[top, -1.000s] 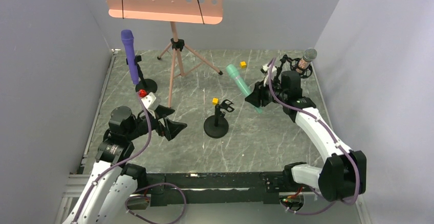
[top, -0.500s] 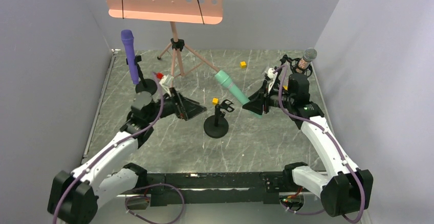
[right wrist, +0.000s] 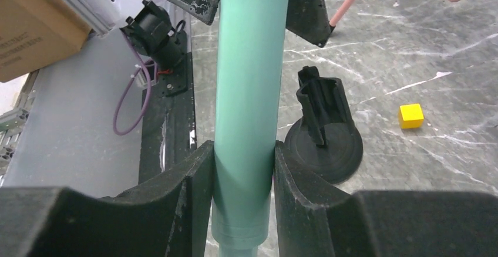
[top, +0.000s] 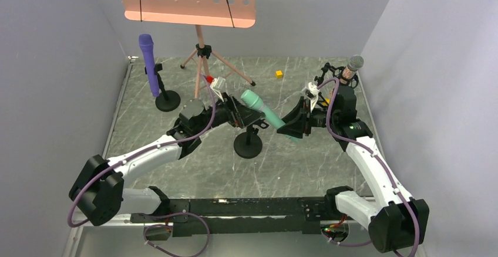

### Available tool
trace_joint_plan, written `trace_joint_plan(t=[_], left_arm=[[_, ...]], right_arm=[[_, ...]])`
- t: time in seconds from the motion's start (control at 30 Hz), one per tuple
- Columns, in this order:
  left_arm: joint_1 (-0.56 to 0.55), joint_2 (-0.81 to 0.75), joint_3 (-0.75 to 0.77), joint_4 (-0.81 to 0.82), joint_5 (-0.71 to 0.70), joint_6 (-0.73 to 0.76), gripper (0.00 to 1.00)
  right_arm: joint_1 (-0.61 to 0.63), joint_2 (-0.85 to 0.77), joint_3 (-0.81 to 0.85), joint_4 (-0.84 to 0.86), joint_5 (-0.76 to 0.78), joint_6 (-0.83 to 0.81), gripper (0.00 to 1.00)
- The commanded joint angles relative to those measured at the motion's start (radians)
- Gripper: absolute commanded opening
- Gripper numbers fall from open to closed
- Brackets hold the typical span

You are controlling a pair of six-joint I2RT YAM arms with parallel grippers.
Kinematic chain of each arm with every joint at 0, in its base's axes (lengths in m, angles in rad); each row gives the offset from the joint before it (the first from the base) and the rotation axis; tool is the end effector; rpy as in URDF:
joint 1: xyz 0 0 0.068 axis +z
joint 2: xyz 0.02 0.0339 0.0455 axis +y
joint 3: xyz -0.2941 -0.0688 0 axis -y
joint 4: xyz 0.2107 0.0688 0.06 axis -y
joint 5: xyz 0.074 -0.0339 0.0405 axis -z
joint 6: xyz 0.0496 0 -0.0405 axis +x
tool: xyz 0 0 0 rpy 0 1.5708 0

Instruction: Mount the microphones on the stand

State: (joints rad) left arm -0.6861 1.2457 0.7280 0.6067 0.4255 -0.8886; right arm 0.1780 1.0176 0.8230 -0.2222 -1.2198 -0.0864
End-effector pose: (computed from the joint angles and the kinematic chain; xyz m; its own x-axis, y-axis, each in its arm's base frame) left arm 0.1863 -0.1790 0.3507 -0.6514 -0.3803 -0.6565 0.6178 0.2364 -0.7500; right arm 0.1562 0.0754 0.3450 -0.3188 -0.0875 -0.9438 -0.9370 0.1795 0.2998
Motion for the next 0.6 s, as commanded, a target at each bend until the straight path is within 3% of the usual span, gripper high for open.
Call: trace_joint_plan(t=[0.0, 0.2, 0.37, 0.5, 0.57], left_arm=[[-0.031, 0.034, 0.061, 0.158, -0.074, -0.028, 0.99], [-0.065, 0.078, 0.088, 0.211, -0.075, -0.055, 0.94], [-0.079, 0.089, 0.084, 0.242, -0.062, -0.069, 0.83], [-0.083, 0.080, 0.114, 0.148, -0.043, -0.023, 0.68], [-0.089, 0.076, 0.140, 0.076, -0.035, 0.022, 0.67]], right_arm=[[-0.002, -0.021, -0.012, 0.066, -0.075, 0.000, 0.09], [-0.003, -0.026, -0.016, 0.076, -0.061, 0.008, 0.09], [-0.003, -0.025, -0.019, 0.082, -0.038, 0.014, 0.09], [-0.003, -0.021, -0.021, 0.085, -0.028, 0.016, 0.09], [-0.003, -0.022, -0.021, 0.084, -0.019, 0.014, 0.09]])
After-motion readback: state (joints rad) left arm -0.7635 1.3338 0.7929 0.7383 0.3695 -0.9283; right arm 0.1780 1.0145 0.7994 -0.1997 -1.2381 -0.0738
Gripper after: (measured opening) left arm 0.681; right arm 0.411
